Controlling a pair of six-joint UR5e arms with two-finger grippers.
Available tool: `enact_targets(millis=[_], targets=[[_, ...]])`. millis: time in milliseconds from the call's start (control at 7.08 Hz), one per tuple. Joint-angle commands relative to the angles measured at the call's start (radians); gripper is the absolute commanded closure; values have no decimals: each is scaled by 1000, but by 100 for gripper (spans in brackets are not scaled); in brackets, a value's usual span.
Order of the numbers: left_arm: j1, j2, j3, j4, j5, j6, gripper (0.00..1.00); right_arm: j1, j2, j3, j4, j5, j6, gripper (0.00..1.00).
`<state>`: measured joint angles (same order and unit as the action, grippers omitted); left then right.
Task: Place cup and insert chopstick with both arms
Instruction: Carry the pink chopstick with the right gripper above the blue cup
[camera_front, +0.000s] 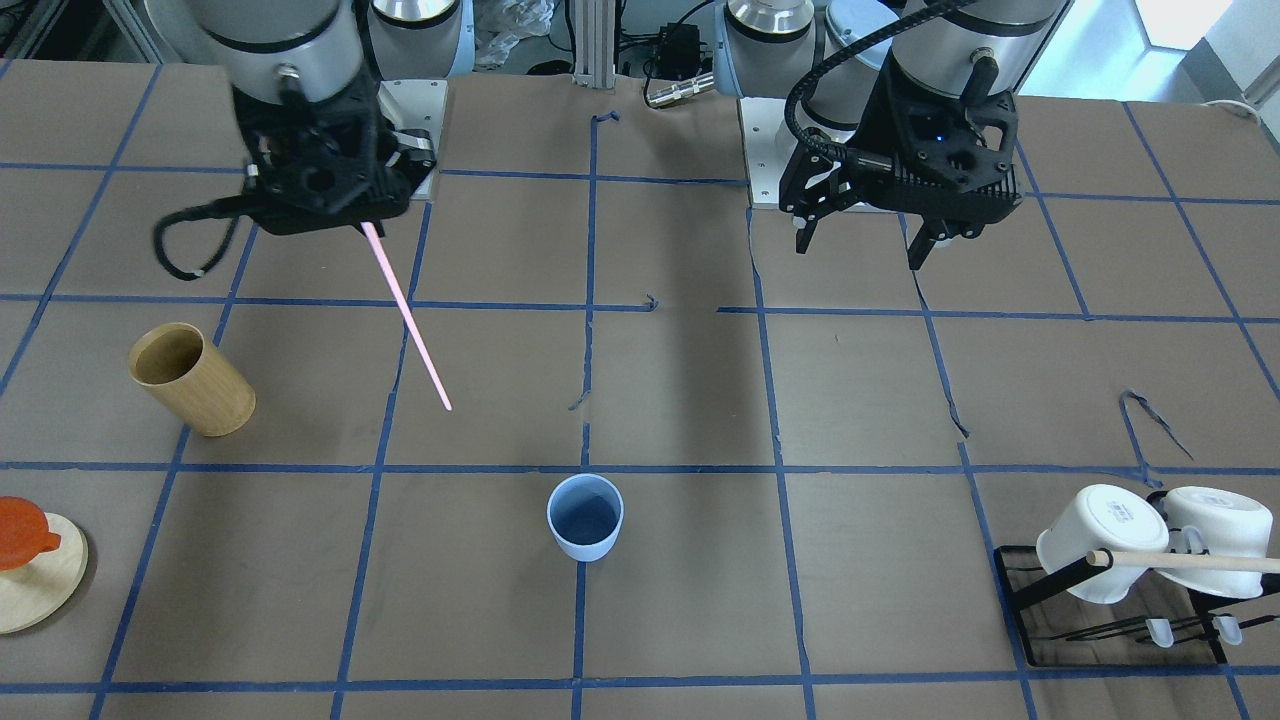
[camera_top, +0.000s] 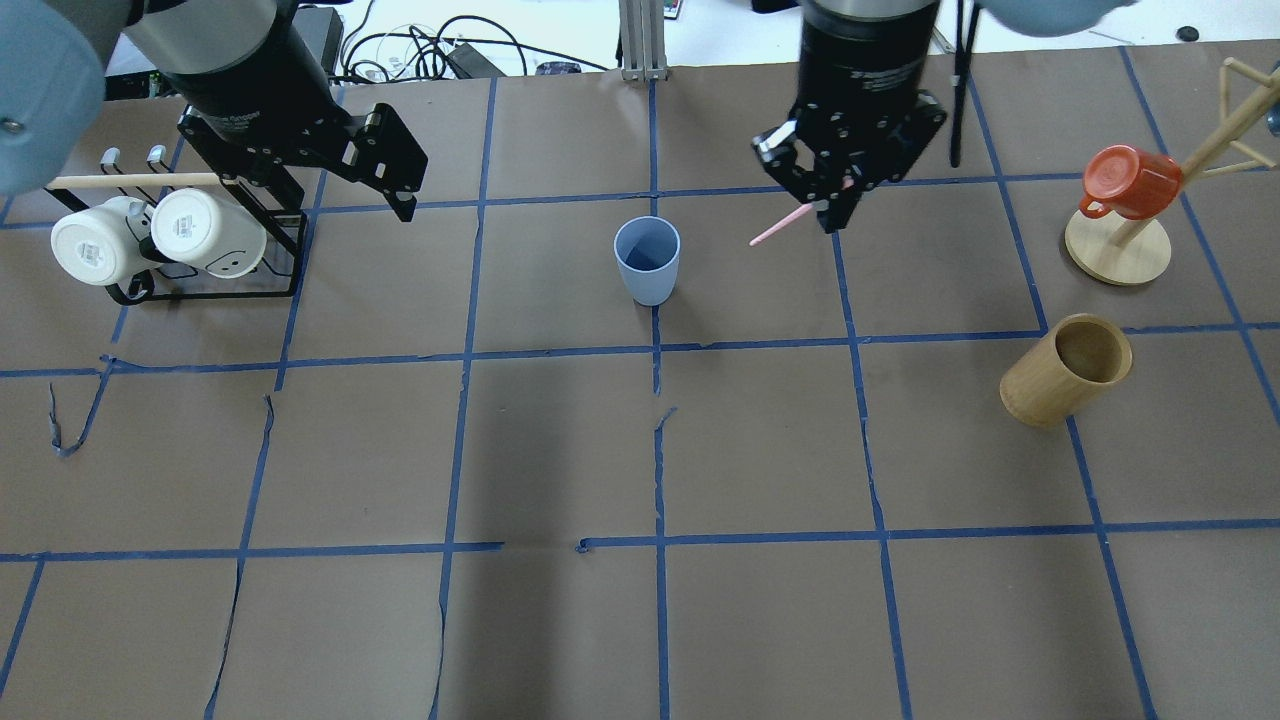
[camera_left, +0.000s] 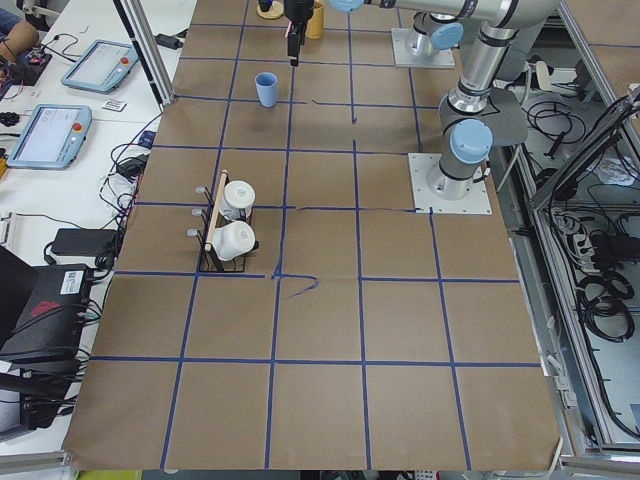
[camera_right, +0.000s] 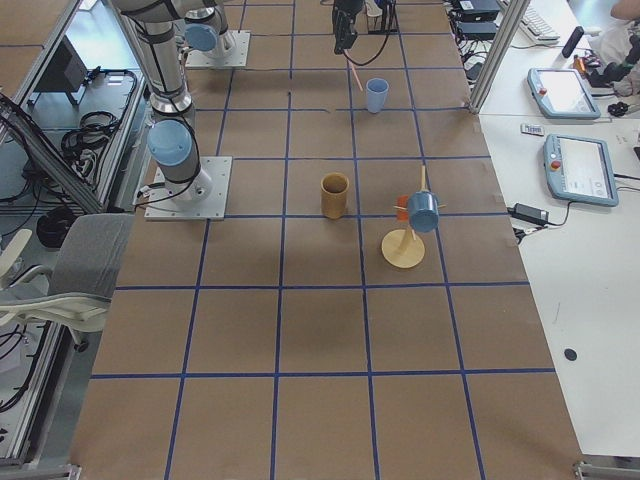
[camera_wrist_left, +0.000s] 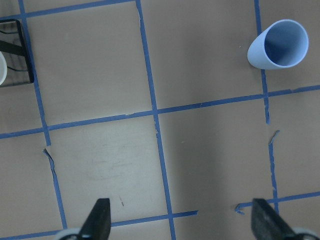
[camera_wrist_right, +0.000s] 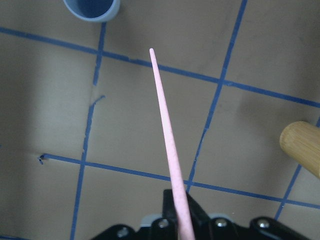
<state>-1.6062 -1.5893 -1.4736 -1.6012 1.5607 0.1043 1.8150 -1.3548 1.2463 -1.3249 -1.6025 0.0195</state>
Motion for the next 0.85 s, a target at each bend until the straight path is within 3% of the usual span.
enact_targets(millis=[0, 706], targets=[[0, 2, -2, 0, 1, 0, 0, 99, 109, -33, -109, 10, 168, 93], [0, 2, -1, 9, -2, 0, 0, 147, 202, -27, -198, 3, 195, 94]])
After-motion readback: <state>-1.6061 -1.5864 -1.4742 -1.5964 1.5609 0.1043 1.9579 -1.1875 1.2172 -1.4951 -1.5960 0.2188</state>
